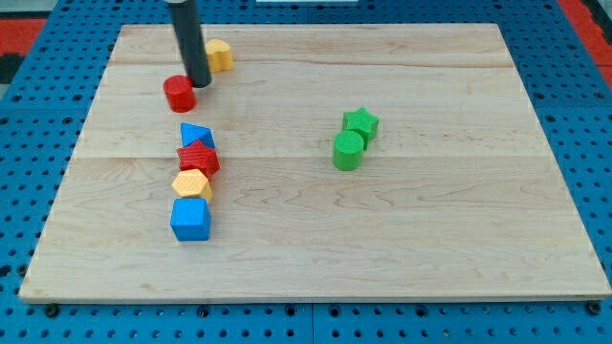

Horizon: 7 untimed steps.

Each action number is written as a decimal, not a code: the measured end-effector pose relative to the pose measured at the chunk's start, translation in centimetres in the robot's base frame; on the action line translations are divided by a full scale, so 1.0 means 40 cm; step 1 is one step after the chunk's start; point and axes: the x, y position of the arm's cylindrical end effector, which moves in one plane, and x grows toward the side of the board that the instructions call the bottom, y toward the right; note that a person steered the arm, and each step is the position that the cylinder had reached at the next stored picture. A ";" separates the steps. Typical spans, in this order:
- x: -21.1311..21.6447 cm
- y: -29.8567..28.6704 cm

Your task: Push the red circle to the left side of the blue triangle

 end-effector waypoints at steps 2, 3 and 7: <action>0.081 -0.097; 0.172 -0.154; 0.283 -0.252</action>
